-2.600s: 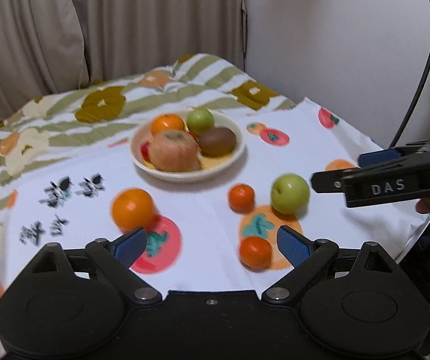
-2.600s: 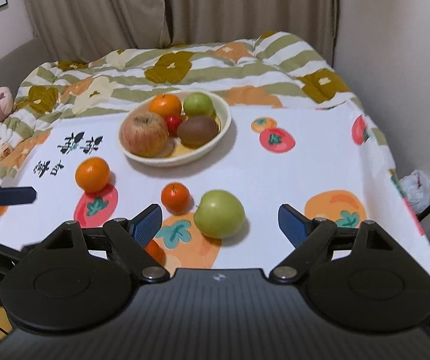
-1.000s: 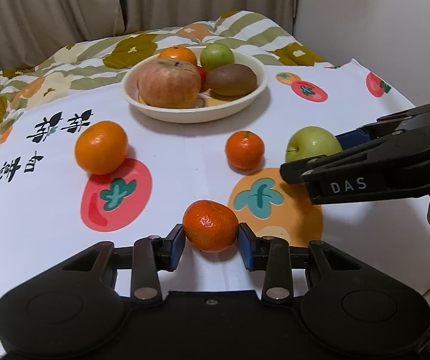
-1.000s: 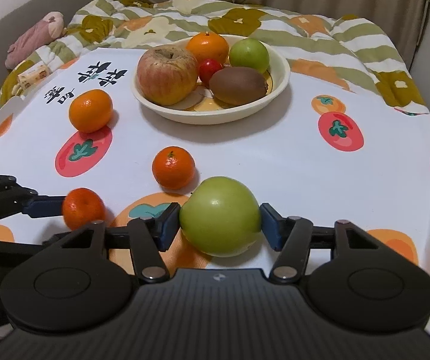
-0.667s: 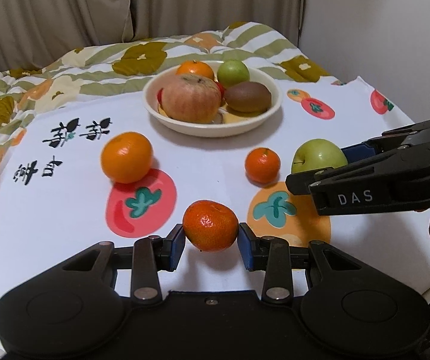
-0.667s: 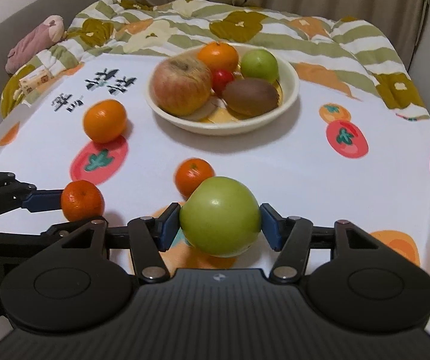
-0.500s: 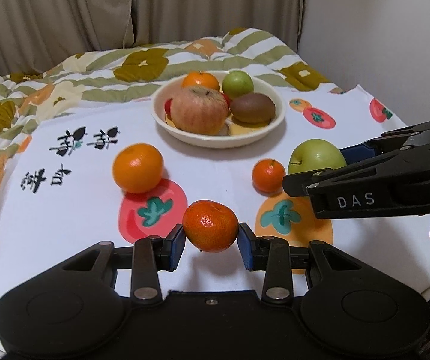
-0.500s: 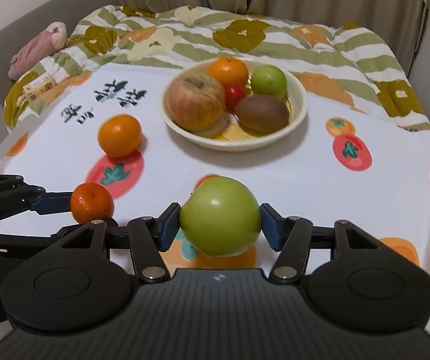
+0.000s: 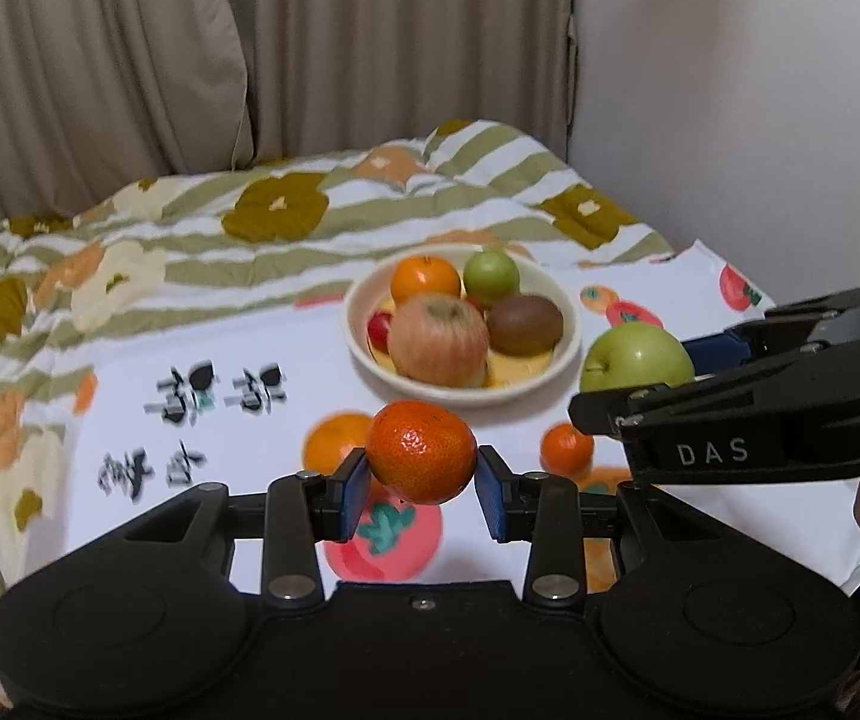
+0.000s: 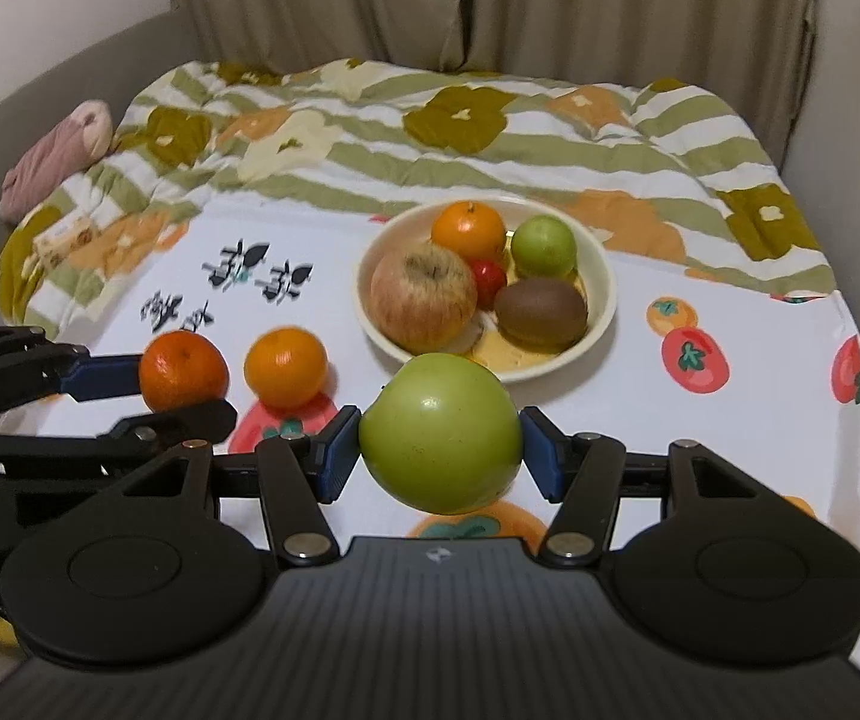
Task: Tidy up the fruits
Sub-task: 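Carry the mandarin into the bowl and open the left tool while the right tool carries the apple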
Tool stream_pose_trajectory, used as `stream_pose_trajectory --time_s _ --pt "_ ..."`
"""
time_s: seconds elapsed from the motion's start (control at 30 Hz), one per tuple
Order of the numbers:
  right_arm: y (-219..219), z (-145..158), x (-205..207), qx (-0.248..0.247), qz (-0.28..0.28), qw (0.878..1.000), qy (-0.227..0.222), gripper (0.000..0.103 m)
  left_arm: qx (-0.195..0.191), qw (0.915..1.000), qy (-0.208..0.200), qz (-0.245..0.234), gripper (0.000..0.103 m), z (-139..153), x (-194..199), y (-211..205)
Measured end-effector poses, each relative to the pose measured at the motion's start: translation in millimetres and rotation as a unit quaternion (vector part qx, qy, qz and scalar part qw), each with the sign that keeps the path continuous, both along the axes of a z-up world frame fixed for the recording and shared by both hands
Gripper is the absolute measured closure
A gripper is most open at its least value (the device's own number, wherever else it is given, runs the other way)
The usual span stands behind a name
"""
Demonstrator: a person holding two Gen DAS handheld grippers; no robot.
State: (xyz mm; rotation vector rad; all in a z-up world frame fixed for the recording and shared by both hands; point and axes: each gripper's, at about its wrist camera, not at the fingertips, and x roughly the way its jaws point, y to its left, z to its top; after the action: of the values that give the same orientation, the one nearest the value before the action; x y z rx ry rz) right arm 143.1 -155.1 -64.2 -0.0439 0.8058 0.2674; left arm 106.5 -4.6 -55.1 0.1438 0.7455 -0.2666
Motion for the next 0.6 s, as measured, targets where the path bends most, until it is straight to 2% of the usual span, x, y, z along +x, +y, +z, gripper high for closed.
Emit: stream_pose_trajectory --time_s 0.27,0.6 --pt "1 20 12 0.011 -0.026 0.999 -0.02 0.031 0.016 0.9993 -0.024 -0.024 0.061 23 28 12" --pt "-29 26 63 0.019 -0.012 1.0 -0.018 0.031 0.005 0.9998 -0.019 0.006 0.061 29 78 -9"
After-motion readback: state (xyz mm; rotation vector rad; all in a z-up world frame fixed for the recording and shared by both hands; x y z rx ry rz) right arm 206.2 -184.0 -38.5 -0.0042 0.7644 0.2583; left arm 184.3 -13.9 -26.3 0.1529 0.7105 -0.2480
